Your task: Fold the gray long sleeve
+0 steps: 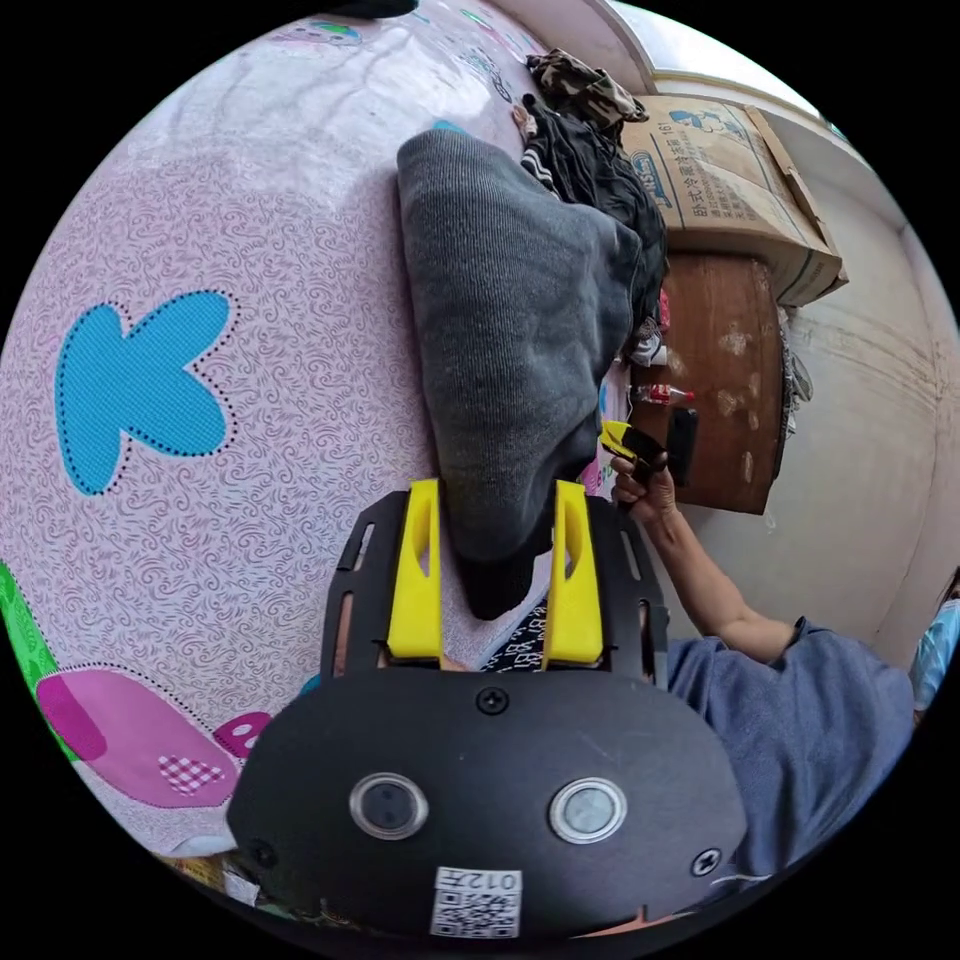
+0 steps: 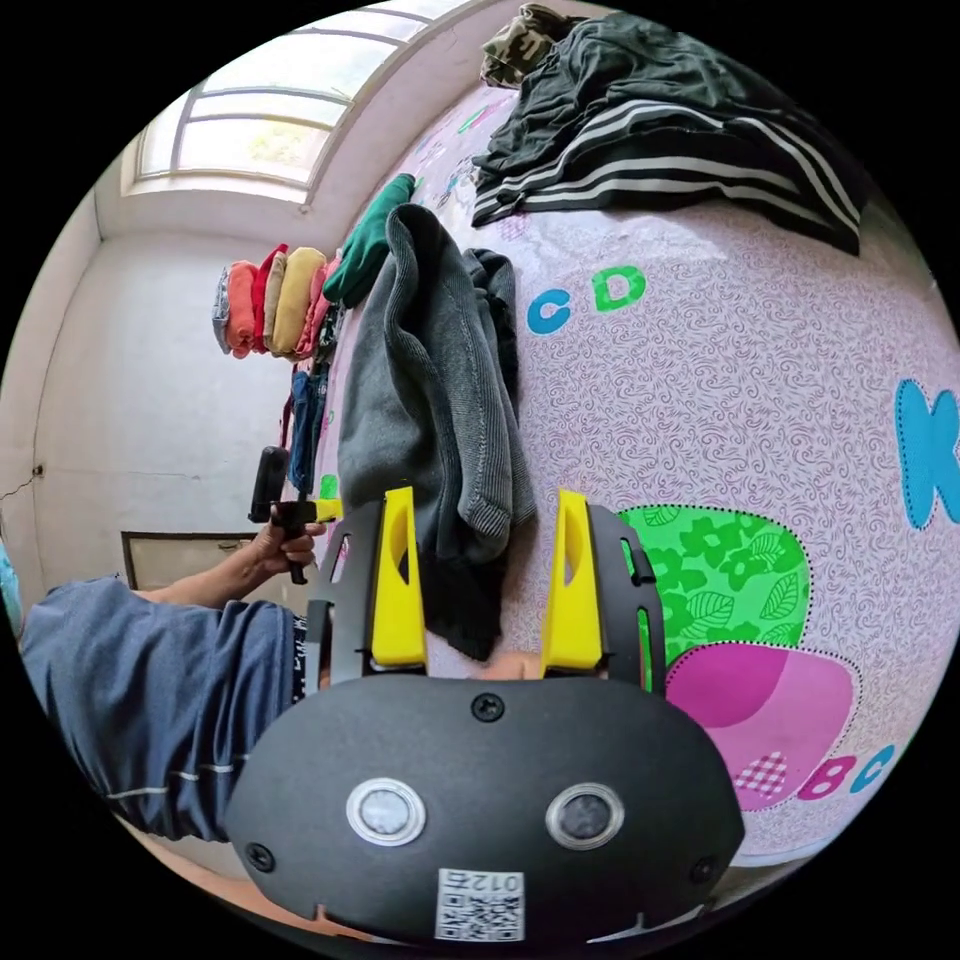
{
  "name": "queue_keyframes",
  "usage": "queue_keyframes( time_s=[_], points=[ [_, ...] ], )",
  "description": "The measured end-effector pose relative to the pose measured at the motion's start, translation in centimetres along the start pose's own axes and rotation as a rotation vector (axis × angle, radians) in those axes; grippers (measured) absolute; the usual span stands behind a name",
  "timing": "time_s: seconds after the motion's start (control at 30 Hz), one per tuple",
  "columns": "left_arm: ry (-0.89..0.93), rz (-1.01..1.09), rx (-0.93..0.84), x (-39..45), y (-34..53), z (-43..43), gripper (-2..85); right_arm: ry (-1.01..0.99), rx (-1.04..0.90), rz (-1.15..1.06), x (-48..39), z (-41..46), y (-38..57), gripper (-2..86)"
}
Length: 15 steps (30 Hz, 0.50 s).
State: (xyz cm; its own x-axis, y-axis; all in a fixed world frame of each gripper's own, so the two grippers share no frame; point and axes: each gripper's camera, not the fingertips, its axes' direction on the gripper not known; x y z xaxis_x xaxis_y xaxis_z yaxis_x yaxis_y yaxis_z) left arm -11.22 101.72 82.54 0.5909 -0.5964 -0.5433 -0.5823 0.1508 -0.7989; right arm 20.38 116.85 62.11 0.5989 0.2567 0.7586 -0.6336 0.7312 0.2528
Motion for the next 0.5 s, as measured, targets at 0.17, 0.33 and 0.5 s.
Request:
queue_keyframes(
  time_s=[0.17,0.33,0.5],
  points=[
    [0.043,0.011,-0.07,-3.1,-1.0,0.8,12.7,-0.059,-0.076,-0.046,2.1,1.6,-0.4,16.2],
    [0.068,0.021,-0.093,-6.0,-1.6,0.8,10.8,-0.083,-0.121,-0.053,3.8,2.7,-1.1,14.3],
    [0.103,0.03,-0.115,-9.2,-2.0,0.7,8.6,-0.146,-0.213,-0.045,5.1,5.4,-1.6,11.6]
  ],
)
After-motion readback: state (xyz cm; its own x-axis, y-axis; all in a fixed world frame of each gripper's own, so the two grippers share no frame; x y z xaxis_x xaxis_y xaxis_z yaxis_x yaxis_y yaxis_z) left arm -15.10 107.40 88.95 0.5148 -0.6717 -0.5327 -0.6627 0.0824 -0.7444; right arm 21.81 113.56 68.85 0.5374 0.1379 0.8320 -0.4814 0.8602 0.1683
